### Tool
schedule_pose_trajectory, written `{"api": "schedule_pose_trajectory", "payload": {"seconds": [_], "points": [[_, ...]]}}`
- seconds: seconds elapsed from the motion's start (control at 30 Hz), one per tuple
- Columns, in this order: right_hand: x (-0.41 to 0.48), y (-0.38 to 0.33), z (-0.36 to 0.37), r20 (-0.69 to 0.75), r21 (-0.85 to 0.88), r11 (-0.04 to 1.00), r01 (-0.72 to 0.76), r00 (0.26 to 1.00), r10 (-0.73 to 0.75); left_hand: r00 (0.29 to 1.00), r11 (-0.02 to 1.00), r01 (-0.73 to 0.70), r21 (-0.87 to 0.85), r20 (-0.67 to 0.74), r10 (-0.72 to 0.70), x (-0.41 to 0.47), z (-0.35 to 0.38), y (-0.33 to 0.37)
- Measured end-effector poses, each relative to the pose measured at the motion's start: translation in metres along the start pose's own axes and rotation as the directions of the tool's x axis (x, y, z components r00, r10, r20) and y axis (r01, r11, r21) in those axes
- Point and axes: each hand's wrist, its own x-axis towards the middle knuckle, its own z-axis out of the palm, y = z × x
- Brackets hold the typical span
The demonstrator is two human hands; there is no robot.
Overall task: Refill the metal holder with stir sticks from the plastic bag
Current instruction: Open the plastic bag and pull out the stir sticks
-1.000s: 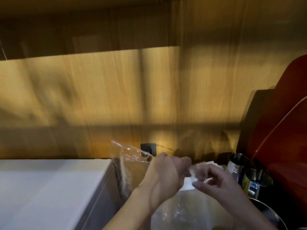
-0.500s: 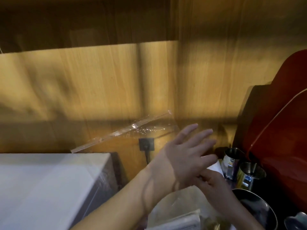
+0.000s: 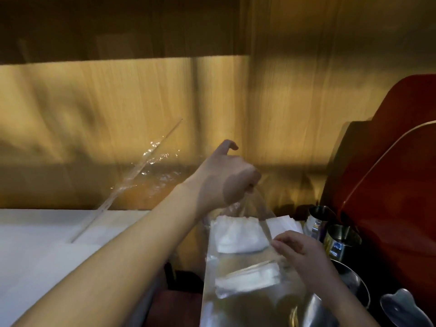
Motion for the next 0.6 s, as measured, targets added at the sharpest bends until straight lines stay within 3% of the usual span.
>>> {"api": "schedule_pose_trajectory", "payload": {"seconds": [0.17, 0.27, 0.6], "points": [[-0.006, -0.004, -0.008, -0.055, 0.027, 0.999, 0.033, 0.998, -0.031, 0.990, 0.990, 0.115, -0.082, -0.072, -0.121, 0.001, -0.010, -0.011], [-0.011, -0.004, -0.013, -0.165, 0.070, 0.997, 0.032, 0.986, -0.020, 0.974, 0.970, 0.187, -0.155, -0.096, -0.203, 0.000, -0.014, -0.015], [-0.024, 0.010, -0.026, -0.245, 0.233, 0.972, -0.035, 0.965, 0.094, 0.957, 0.926, 0.278, -0.254, -0.007, -0.290, -0.008, -0.007, -0.021]]}}
